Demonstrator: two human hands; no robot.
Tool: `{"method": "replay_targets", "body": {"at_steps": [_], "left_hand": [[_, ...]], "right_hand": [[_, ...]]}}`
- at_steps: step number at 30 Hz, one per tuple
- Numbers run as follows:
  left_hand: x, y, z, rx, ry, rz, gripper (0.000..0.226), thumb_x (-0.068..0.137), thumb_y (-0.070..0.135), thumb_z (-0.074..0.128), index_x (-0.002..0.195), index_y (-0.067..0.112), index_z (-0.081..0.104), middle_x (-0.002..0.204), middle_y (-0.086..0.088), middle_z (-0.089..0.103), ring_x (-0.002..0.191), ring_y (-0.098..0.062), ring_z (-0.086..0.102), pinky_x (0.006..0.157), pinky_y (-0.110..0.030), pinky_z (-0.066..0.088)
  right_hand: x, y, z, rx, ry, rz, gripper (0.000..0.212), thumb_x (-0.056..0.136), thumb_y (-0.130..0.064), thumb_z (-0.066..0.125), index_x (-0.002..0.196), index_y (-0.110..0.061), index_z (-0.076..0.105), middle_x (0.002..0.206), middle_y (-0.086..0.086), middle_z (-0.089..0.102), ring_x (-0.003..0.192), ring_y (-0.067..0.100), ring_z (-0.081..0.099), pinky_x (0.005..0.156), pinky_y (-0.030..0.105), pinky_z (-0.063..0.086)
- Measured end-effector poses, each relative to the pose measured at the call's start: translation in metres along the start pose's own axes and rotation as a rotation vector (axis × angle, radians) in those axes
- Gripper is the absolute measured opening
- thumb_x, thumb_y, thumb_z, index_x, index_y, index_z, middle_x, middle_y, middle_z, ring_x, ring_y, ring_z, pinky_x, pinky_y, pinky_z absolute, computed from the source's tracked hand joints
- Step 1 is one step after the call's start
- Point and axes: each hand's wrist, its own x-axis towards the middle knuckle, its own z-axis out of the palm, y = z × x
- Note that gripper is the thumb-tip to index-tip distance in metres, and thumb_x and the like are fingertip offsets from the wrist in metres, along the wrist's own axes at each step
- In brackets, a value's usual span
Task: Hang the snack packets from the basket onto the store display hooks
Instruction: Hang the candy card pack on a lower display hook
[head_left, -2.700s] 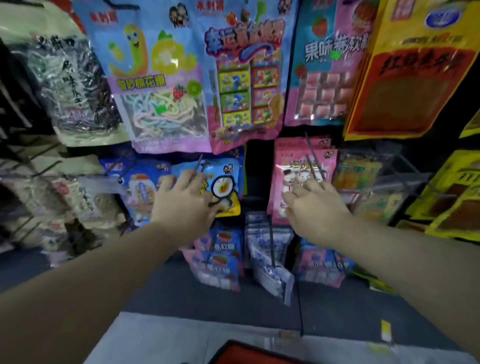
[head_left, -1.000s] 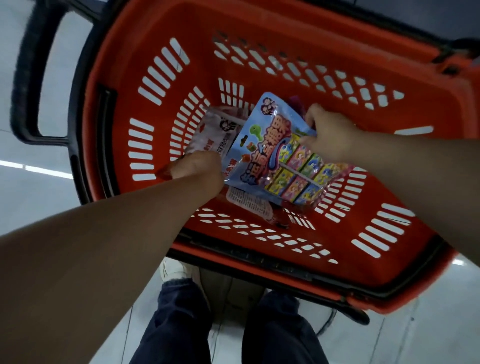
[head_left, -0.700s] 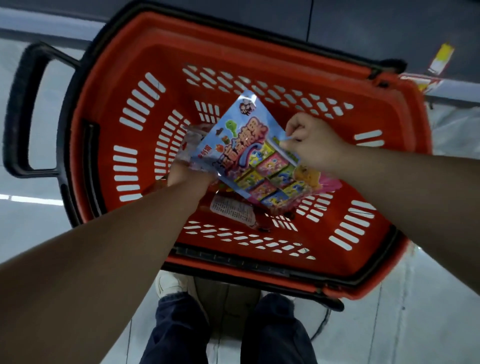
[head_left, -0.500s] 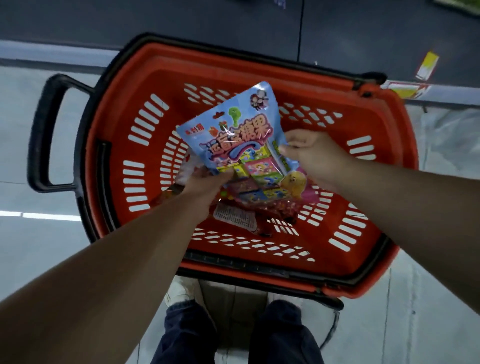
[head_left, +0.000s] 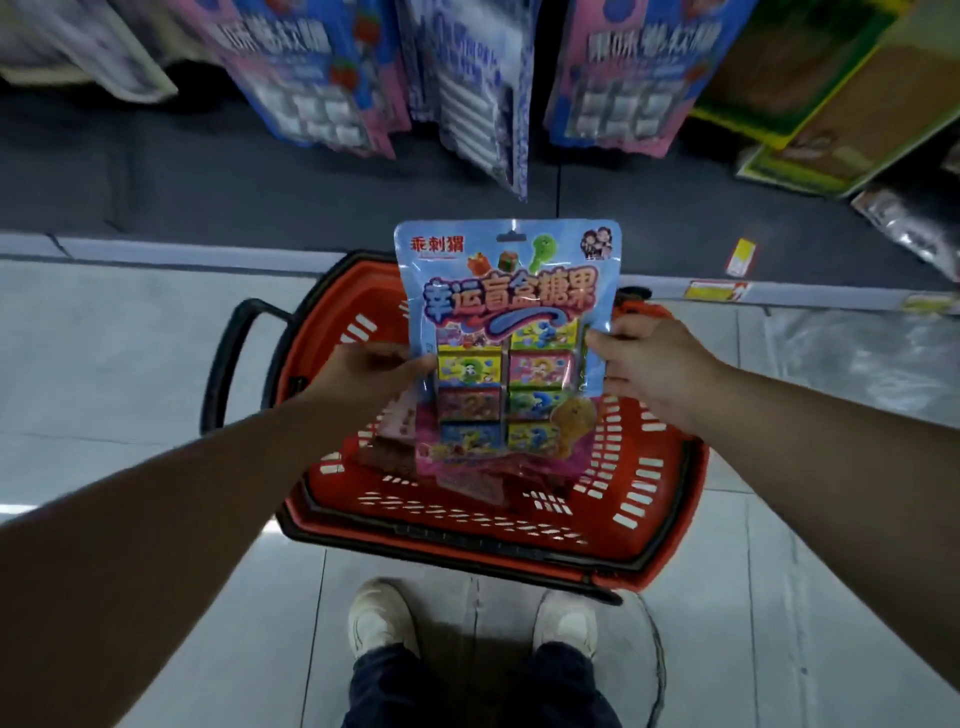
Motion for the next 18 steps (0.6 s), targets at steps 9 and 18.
{"method": "replay_targets", "body": {"at_steps": [9, 18], "left_hand": [[-0.076, 0.175, -0.103, 0.105, 0.074, 0.269, 0.017, 0.087, 0.019, 0.068, 0.071, 0.024, 0.066, 0.06, 0.004, 0.058, 0.046, 0.002, 0.05, 0.045, -0.005, 0.036], [-0.15, 0.302, -0.186, 0.018, 0.236, 0.441, 0.024, 0.087, 0.02, 0.068, 0.064, 0.022, 0.072, 0.066, -0.01, 0.069, 0.062, -0.013, 0.057, 0.063, -0.028, 0.044]], "right_hand": [[-0.092, -0.179, -0.024, -0.115, -0.008, -0.29, 0.013, 0.093, -0.018, 0.059, 0.087, -0.007, 0.063, 0.106, 0.022, 0.067, 0.094, 0.038, 0.067, 0.083, 0.046, 0.057], [-0.187, -0.326, -0.04, -0.089, 0.007, -0.537, 0.018, 0.092, -0.013, 0.059, 0.077, -0.003, 0.057, 0.08, 0.014, 0.064, 0.072, 0.026, 0.064, 0.07, 0.044, 0.058]]}}
